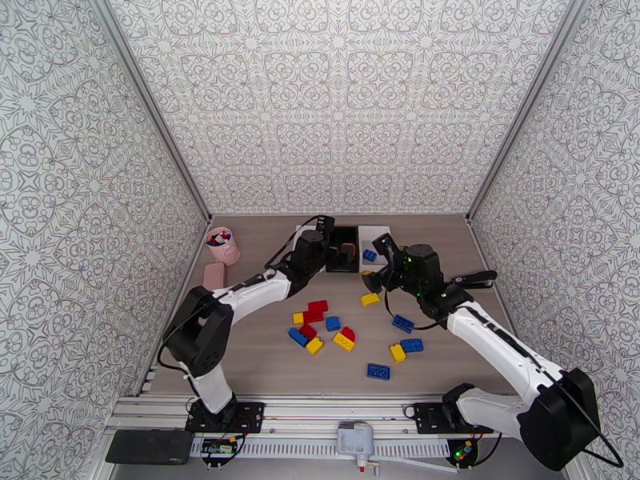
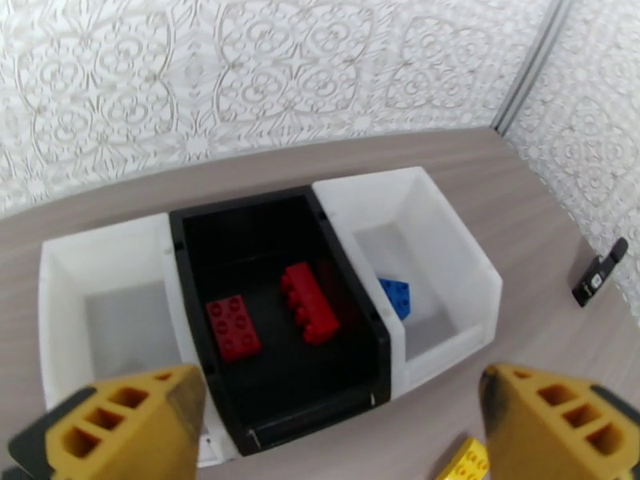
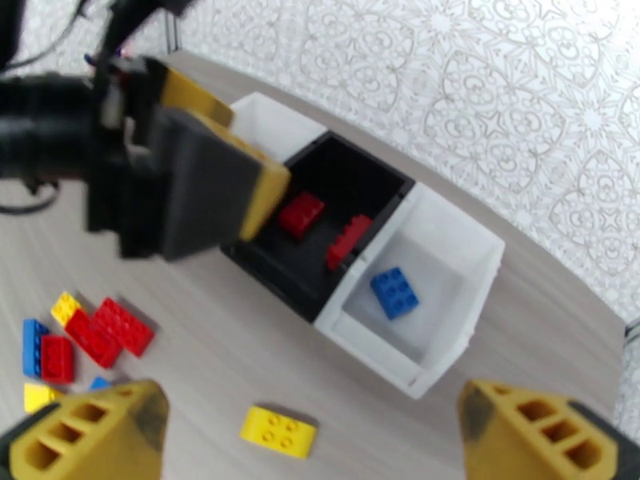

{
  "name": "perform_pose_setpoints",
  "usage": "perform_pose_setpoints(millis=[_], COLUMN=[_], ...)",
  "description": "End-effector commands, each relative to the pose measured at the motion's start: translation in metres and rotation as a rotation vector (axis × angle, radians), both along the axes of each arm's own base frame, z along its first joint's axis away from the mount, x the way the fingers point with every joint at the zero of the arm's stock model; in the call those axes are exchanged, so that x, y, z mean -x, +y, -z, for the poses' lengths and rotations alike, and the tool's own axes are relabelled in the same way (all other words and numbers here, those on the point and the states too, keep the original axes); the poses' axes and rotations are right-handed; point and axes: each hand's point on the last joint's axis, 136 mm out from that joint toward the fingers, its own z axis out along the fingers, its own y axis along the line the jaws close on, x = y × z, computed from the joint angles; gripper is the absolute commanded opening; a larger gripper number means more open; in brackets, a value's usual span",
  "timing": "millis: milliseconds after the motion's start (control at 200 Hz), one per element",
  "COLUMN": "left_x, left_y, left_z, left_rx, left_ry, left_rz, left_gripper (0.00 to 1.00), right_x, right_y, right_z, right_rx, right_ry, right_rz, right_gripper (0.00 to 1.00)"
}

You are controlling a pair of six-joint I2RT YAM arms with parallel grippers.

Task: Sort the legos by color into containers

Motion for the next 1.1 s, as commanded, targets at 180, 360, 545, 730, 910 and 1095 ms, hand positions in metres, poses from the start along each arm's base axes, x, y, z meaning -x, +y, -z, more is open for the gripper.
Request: perform_pose_setpoints(millis=[180, 360, 545, 730, 910, 1095], left_x=[0.106, 0.175, 0.220, 0.241, 0.245, 0.245], left_y=[-0.005, -0.008, -0.011, -0.016, -0.018, -0.020], left_z=[0.008, 0.011, 0.014, 0.022, 0.026, 0.027], left_rx=[-0.109, -0.108, -0.152, -0.201, -0.217, -0.216], left_ry=[-0.099, -0.127, -0.200, -0.223, -0.242, -0.241], left_rz=[0.345, 0.586, 0.737, 0.830, 0.853, 0.862], left_gripper=[1.00, 1.00, 1.00, 1.00, 1.00, 1.00], right_x=[0.032, 0.038, 0.047, 0.052, 0.057, 0.064], right_y=[-0.039, -0.053, -0.057, -0.065, -0.074, -0.073], right_z=[0.042, 0.068, 0.097, 0.129, 0.158, 0.176], right_rx=[0.325, 0.446, 0.509, 0.588, 0.667, 0.686], right_ry=[0.188, 0.282, 0.407, 0.540, 0.645, 0.727], right_rz=[-0.059, -0.068, -0.104, -0.105, -0.109, -0.141], right_gripper=[1.00, 0.99, 1.00, 0.99, 1.00, 0.98])
